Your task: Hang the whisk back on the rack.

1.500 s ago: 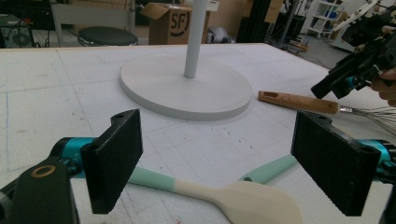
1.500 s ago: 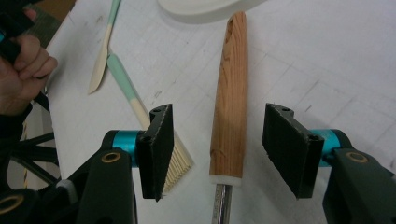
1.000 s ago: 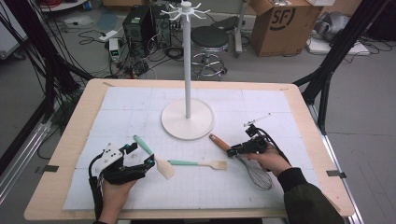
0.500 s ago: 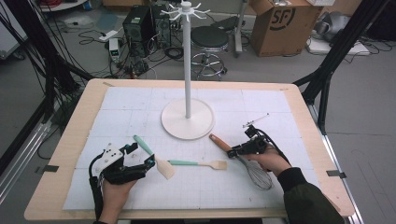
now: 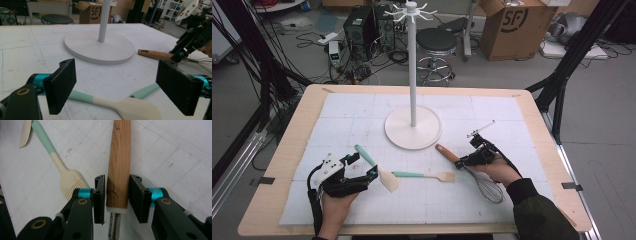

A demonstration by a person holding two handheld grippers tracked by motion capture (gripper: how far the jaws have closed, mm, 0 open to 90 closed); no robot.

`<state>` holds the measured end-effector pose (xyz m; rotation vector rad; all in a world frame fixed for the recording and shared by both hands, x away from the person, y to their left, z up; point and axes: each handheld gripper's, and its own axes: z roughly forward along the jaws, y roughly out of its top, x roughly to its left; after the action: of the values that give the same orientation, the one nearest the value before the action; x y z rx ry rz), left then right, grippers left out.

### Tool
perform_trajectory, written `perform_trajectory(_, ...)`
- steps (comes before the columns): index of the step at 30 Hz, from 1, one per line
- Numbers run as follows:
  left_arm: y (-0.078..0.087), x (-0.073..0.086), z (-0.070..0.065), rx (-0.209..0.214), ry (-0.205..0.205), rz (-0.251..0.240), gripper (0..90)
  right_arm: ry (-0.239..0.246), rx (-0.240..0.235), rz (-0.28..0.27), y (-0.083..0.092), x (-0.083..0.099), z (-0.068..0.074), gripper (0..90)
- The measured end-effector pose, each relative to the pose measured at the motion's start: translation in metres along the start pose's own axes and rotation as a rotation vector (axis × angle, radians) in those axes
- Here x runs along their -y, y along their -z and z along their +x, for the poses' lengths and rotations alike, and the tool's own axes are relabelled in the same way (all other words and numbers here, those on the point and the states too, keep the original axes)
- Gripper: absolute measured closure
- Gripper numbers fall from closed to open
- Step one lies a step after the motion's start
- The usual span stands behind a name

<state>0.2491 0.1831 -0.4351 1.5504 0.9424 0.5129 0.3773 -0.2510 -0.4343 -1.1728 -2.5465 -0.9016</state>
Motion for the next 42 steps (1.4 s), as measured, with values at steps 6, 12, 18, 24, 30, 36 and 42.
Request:
perform_trajectory(6, 0.000, 0.000, -0.001, 0.004, -0.004, -0.001, 17.3, 0.005, 0.015, 0.011, -0.001, -0.001, 0.001, 68.5)
perform_trajectory(12, -0.002, 0.000, -0.002, 0.003, -0.004, 0.005, 17.3, -0.010, 0.031, 0.027, -0.002, -0.004, 0.003, 69.3)
perform_trajectory(18, 0.000, 0.000, -0.001, -0.003, -0.002, -0.003, 17.3, -0.021, 0.081, 0.067, -0.004, -0.010, 0.009, 70.5)
perform_trajectory(24, 0.002, 0.000, 0.000, -0.003, 0.006, -0.007, 17.4, -0.016, 0.093, 0.074, -0.003, -0.011, 0.011, 71.3)
perform_trajectory(30, 0.004, 0.000, 0.002, -0.006, 0.013, -0.013, 17.5, 0.009, 0.086, 0.085, -0.002, -0.012, 0.012, 71.6)
perform_trajectory(36, 0.004, 0.000, 0.000, -0.010, 0.009, -0.015, 17.5, 0.016, 0.088, 0.058, 0.004, -0.011, 0.015, 71.7)
perform_trajectory(42, 0.004, 0.000, 0.001, -0.008, 0.008, -0.011, 17.5, 0.014, 0.093, -0.005, 0.013, -0.012, 0.015, 71.7)
